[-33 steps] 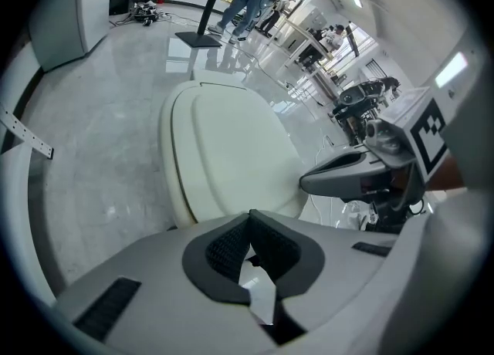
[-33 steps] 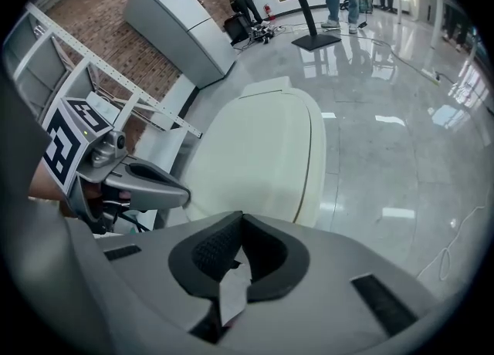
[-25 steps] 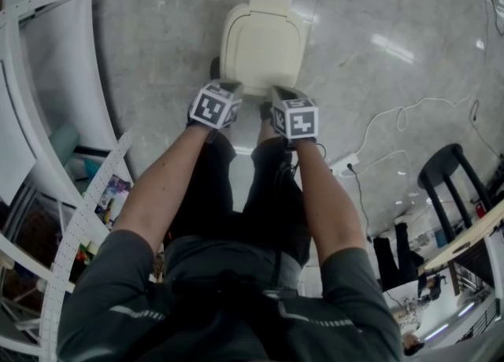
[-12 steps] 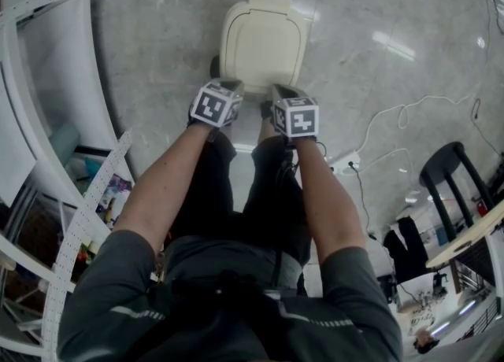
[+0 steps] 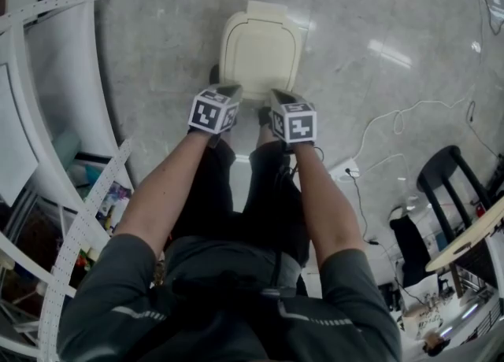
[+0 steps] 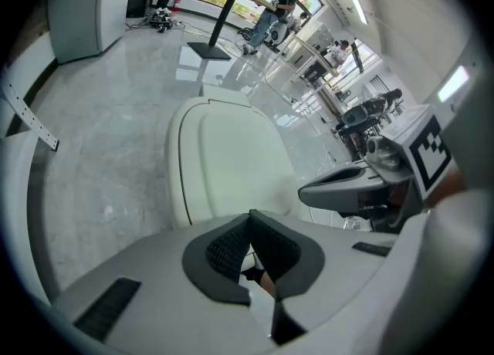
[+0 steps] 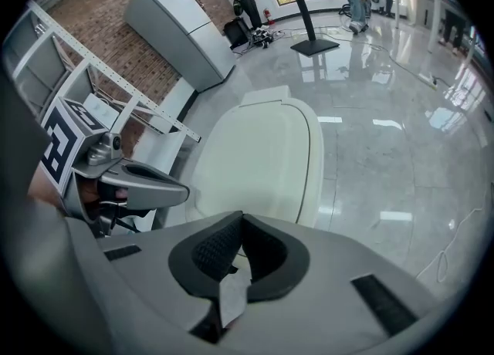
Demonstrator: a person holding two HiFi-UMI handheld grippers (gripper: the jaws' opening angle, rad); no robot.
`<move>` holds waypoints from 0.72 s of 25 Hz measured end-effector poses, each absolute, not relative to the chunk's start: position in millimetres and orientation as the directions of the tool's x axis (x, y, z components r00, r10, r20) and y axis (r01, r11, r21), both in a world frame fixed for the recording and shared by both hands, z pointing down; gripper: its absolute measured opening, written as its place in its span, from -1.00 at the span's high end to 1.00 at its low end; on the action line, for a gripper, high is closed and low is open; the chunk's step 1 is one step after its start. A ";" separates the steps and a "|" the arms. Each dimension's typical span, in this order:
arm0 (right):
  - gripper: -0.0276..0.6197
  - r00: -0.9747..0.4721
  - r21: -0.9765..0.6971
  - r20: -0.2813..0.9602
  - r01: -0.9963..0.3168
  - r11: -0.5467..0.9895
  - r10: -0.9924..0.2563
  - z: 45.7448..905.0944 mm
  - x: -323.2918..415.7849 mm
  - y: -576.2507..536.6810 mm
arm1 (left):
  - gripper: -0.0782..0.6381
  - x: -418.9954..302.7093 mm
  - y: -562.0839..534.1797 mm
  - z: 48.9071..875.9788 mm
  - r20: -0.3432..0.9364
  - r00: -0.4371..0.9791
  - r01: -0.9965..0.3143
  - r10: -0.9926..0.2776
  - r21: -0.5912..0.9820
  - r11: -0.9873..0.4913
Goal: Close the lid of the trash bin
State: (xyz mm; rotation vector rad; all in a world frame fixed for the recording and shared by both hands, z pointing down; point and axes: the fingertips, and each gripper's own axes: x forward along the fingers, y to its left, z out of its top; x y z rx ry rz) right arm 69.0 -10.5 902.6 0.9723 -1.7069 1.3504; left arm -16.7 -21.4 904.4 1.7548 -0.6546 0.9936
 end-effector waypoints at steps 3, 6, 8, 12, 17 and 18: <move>0.88 -0.438 -0.414 0.888 -0.894 0.170 -0.142 889.0 71.6 -20.1 | 0.78 -16.7 -28.3 890.3 0.852 0.523 -0.787 -0.009 0.478 -0.390; 0.88 -0.441 -0.410 0.879 -0.893 0.184 -0.182 870.6 74.1 -32.1 | 0.78 -17.6 -43.3 867.7 0.836 0.546 -0.792 -0.062 0.490 -0.365; 0.88 -0.446 -0.407 0.869 -0.891 0.202 -0.216 853.1 75.7 -39.9 | 0.78 -17.7 -52.3 849.9 0.822 0.560 -0.792 -0.102 0.495 -0.359; 0.88 -0.446 -0.398 0.851 -0.892 0.215 -0.278 816.1 79.7 -49.3 | 0.78 -18.5 -68.1 810.8 0.809 0.564 -0.792 -0.168 0.471 -0.390; 0.88 -0.449 -0.404 0.802 -0.893 0.197 -0.394 762.6 85.3 -76.2 | 0.78 -14.6 -94.2 752.1 0.757 0.598 -0.771 -0.263 0.452 -0.448; 0.88 -0.454 -0.414 0.787 -0.891 0.188 -0.418 751.1 86.6 -82.4 | 0.78 -16.9 -101.3 740.6 0.751 0.590 -0.779 -0.294 0.435 -0.452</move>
